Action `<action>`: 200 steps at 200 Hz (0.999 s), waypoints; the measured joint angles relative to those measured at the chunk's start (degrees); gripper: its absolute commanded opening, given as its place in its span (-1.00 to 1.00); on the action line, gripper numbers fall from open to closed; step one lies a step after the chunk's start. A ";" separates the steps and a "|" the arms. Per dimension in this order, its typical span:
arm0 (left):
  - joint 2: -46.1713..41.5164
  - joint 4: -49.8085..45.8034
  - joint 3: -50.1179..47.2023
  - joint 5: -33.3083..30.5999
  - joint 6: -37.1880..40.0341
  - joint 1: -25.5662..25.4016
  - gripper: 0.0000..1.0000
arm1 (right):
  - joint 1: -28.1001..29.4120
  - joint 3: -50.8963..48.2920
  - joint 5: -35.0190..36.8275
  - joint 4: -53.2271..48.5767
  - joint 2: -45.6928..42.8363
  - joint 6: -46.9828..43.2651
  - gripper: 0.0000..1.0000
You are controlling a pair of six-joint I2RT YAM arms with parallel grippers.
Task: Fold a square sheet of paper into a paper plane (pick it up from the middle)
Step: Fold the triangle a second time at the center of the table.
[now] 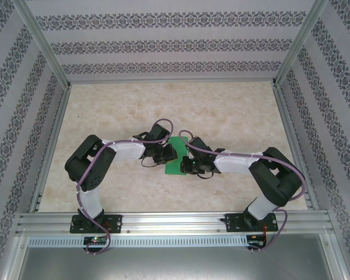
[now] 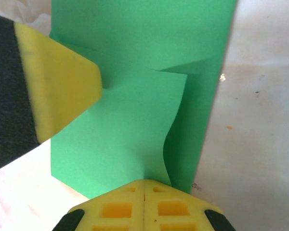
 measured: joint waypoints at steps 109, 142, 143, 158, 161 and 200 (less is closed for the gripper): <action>0.11 0.07 0.00 0.61 0.00 -0.11 -0.67 | 0.55 -4.31 0.44 3.91 -2.49 0.44 -0.86; 0.37 0.04 -0.02 1.07 0.00 -0.11 -0.73 | 0.52 -6.14 0.02 4.72 -4.09 0.39 -0.83; 0.37 0.04 -0.02 1.09 0.00 -0.11 -0.73 | 0.52 -6.19 0.02 4.72 -4.13 0.39 -0.83; 0.39 0.02 0.00 1.09 0.00 -0.11 -0.74 | 0.52 -7.34 -0.42 4.81 -5.22 0.42 -0.80; 0.42 0.04 -0.02 1.11 0.00 -0.11 -0.75 | 0.50 -7.65 -0.55 4.92 -5.49 0.39 -0.80; 0.52 0.04 0.00 1.44 0.00 -0.11 -0.75 | 0.48 -8.92 -1.42 4.52 -6.67 0.26 -0.81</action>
